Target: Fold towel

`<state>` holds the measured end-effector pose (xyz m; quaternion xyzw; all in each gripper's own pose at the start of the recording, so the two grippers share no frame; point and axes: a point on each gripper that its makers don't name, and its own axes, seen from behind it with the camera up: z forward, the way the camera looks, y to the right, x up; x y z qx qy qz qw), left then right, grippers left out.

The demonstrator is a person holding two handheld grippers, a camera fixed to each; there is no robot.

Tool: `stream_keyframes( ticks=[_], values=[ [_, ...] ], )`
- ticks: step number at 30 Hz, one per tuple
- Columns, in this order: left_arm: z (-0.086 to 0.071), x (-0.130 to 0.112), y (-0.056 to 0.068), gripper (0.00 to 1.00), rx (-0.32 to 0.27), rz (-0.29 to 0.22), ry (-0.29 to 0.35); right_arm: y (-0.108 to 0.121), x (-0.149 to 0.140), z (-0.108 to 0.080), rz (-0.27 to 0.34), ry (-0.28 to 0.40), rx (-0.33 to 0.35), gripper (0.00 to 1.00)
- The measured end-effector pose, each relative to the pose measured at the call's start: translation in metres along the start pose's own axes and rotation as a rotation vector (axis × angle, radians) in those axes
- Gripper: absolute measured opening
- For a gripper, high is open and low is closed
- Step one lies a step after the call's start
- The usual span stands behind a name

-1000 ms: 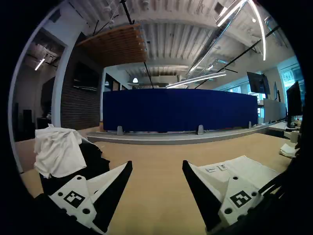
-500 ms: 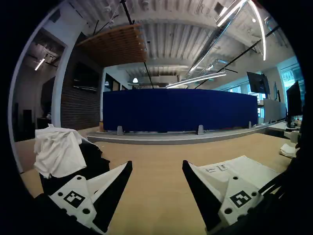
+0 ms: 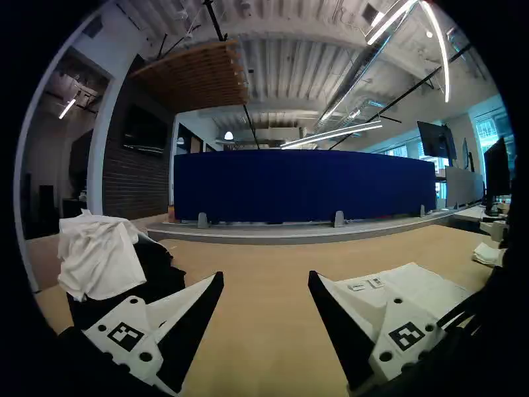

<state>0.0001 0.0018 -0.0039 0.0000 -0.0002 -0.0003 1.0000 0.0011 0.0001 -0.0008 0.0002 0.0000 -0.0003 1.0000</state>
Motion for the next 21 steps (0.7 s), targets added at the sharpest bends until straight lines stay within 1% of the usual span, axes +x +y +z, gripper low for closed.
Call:
stream_keyframes(
  ticks=[5,8,11,14,17,21],
  values=[
    [0.000,0.000,0.001,0.95,0.001,0.002,0.001,0.000,0.001,0.001,0.000,0.001,0.001,1.00],
    [0.001,0.001,-0.002,0.95,0.007,0.001,0.001,-0.002,0.001,0.001,-0.002,0.007,0.007,1.00],
    [0.001,0.001,-0.007,0.95,0.020,0.005,0.005,-0.006,0.009,-0.001,-0.002,0.023,0.019,1.00],
    [0.000,0.007,-0.006,0.95,0.019,0.022,0.012,-0.005,0.023,-0.004,0.000,0.049,0.015,1.00],
    [-0.001,0.021,-0.004,0.95,0.016,0.034,0.004,-0.004,0.031,-0.007,-0.006,0.027,0.005,1.00],
    [-0.002,0.052,-0.002,0.95,0.009,0.028,-0.005,-0.005,0.055,-0.010,-0.014,0.004,0.006,1.00]
  ],
)
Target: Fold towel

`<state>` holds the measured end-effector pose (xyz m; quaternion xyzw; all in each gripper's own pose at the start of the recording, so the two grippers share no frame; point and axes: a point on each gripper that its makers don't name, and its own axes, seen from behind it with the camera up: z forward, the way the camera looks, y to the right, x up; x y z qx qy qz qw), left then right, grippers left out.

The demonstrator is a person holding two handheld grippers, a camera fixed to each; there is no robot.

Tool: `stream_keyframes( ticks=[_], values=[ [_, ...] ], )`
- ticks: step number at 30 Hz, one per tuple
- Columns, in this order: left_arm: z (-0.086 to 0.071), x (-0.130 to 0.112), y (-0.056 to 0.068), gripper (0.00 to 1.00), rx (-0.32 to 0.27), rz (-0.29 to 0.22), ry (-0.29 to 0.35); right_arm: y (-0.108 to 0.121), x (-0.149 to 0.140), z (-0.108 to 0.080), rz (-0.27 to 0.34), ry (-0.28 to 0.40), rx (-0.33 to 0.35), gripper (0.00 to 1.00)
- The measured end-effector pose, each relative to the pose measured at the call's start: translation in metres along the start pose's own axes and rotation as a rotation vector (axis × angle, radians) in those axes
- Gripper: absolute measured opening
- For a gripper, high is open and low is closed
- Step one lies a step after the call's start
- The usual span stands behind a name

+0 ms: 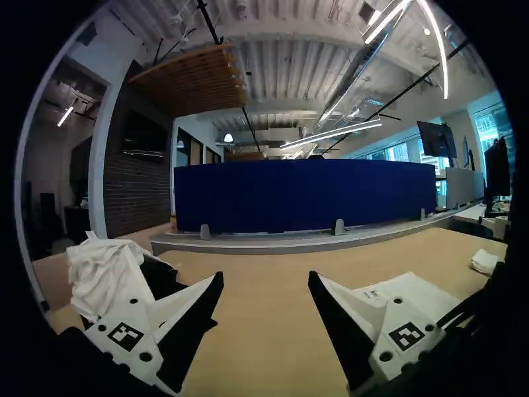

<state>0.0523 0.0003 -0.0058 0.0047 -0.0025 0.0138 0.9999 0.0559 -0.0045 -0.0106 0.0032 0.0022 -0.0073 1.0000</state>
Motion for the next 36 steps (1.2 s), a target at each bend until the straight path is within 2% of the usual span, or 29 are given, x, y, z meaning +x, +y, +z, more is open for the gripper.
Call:
stream_keyframes(
  ticks=[8,17,23,29,36],
  values=[
    [-0.002,0.072,0.008,0.95,-0.009,0.007,-0.024,-0.002,0.069,-0.003,0.007,-0.026,-0.002,1.00],
    [-0.003,0.104,0.016,0.95,-0.031,0.000,-0.091,-0.016,0.102,0.000,-0.024,-0.083,0.053,1.00],
    [-0.006,0.102,0.029,0.95,-0.089,0.023,-0.162,-0.034,0.101,-0.002,-0.070,-0.149,0.136,1.00],
    [-0.014,0.086,0.044,0.95,-0.168,0.053,-0.258,-0.055,0.082,-0.013,-0.099,-0.260,0.231,1.00],
    [-0.022,0.067,0.061,0.95,-0.237,0.065,-0.322,-0.065,0.065,-0.026,-0.132,-0.326,0.292,1.00]
  ],
)
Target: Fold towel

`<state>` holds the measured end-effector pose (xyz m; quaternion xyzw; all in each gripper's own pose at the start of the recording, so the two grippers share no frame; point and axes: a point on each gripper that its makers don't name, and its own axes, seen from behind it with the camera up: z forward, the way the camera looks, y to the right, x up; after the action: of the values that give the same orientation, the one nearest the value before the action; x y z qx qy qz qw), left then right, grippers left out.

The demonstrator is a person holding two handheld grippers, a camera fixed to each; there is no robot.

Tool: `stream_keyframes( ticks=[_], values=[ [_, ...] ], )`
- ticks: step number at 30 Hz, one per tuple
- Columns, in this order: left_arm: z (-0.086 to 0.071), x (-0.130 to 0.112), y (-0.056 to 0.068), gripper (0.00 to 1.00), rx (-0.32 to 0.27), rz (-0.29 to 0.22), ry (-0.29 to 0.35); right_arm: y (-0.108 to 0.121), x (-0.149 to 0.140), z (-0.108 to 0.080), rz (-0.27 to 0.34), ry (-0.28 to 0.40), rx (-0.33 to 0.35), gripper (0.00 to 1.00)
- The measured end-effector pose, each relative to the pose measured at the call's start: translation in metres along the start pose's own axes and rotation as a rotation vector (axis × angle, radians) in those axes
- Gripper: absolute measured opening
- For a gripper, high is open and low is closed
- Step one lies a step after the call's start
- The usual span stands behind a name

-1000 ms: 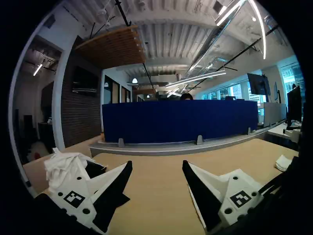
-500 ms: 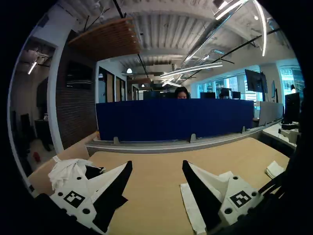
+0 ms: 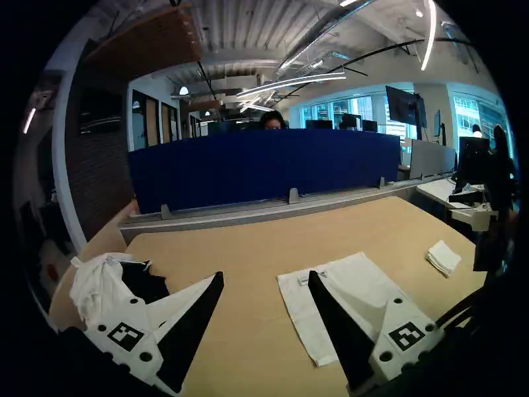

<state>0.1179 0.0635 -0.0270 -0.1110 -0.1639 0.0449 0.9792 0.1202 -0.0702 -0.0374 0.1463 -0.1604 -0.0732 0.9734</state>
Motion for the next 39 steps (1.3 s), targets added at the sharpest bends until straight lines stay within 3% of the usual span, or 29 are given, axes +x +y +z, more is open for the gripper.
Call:
stream_keyframes(
  ticks=[13,29,39],
  values=[
    [0.017,-0.083,0.039,0.95,-0.106,0.052,-0.159,-0.024,-0.075,0.013,-0.042,-0.132,0.088,1.00],
    [0.029,-0.186,0.078,0.95,-0.215,0.092,-0.364,-0.059,-0.178,0.027,-0.074,-0.295,0.182,1.00],
    [0.035,-0.222,0.096,0.95,-0.257,0.100,-0.455,-0.067,-0.211,0.027,-0.092,-0.370,0.213,0.98]
  ],
)
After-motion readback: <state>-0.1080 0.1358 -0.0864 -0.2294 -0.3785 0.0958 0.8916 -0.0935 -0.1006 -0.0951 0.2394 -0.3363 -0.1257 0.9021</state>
